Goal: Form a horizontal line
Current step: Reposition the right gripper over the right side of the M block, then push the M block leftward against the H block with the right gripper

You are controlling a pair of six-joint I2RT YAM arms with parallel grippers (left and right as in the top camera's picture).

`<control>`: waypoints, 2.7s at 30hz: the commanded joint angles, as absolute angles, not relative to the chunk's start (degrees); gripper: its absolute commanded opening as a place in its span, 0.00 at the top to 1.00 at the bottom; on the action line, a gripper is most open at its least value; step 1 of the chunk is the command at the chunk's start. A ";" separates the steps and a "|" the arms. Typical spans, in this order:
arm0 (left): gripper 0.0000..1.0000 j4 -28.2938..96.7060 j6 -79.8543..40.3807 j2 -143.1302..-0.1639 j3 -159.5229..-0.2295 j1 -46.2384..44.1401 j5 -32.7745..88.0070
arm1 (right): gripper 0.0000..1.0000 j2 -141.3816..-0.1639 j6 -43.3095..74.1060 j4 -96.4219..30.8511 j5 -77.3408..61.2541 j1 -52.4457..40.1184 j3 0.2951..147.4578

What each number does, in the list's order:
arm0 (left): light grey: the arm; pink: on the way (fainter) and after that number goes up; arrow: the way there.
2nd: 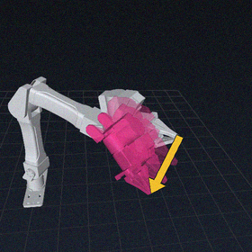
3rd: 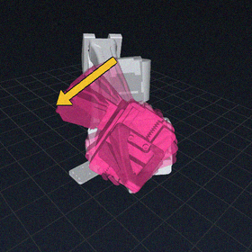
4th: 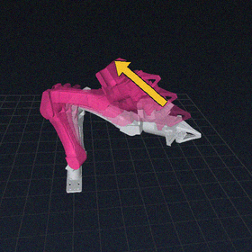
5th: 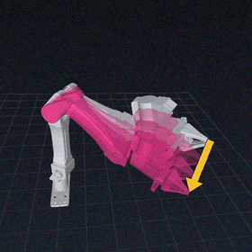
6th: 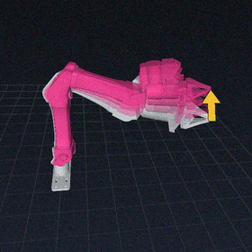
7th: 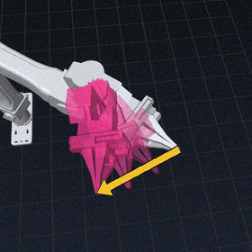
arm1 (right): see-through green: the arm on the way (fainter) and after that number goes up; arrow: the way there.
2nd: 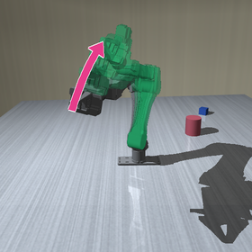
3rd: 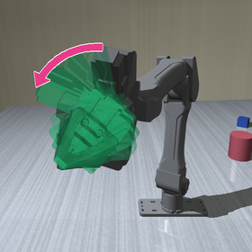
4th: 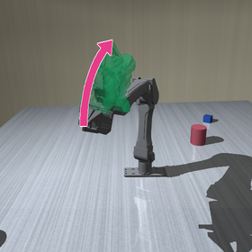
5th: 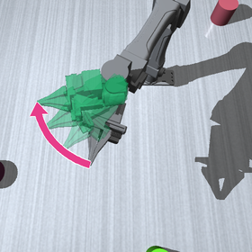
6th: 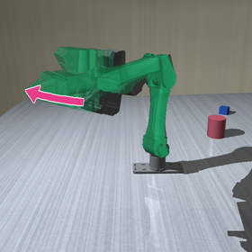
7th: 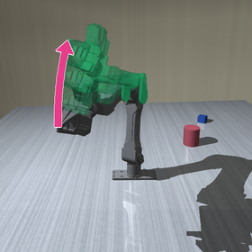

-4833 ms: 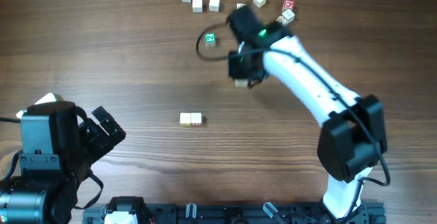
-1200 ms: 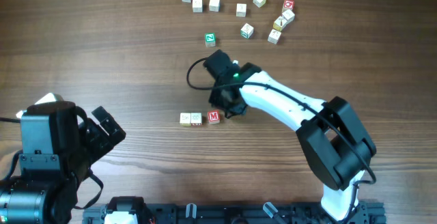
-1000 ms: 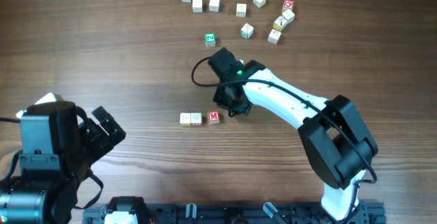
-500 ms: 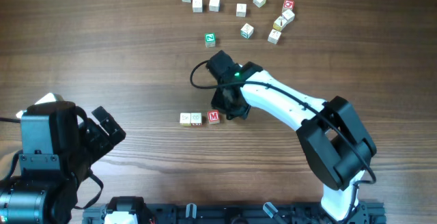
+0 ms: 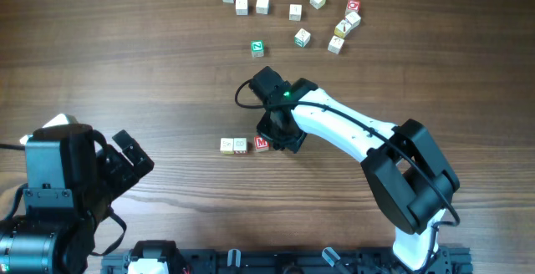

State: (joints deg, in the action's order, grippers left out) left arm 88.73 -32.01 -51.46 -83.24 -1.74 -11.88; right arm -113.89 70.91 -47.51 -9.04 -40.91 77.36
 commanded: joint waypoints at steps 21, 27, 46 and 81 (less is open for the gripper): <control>0.00 88.66 -31.94 -51.37 -83.42 -1.37 -11.38 | 0.95 -114.21 72.01 -46.30 -5.13 -40.93 77.12; 0.00 88.66 -31.94 -51.37 -83.42 -1.37 -11.38 | 0.95 -114.21 71.96 -45.36 -3.36 -40.93 77.12; 0.00 88.66 -31.94 -51.37 -83.42 -1.37 -11.38 | 0.95 -114.21 64.95 -41.95 -10.37 -40.93 77.12; 0.00 88.66 -31.94 -51.37 -83.42 -1.37 -11.38 | 0.96 -114.21 65.30 -43.35 -14.90 -40.56 77.12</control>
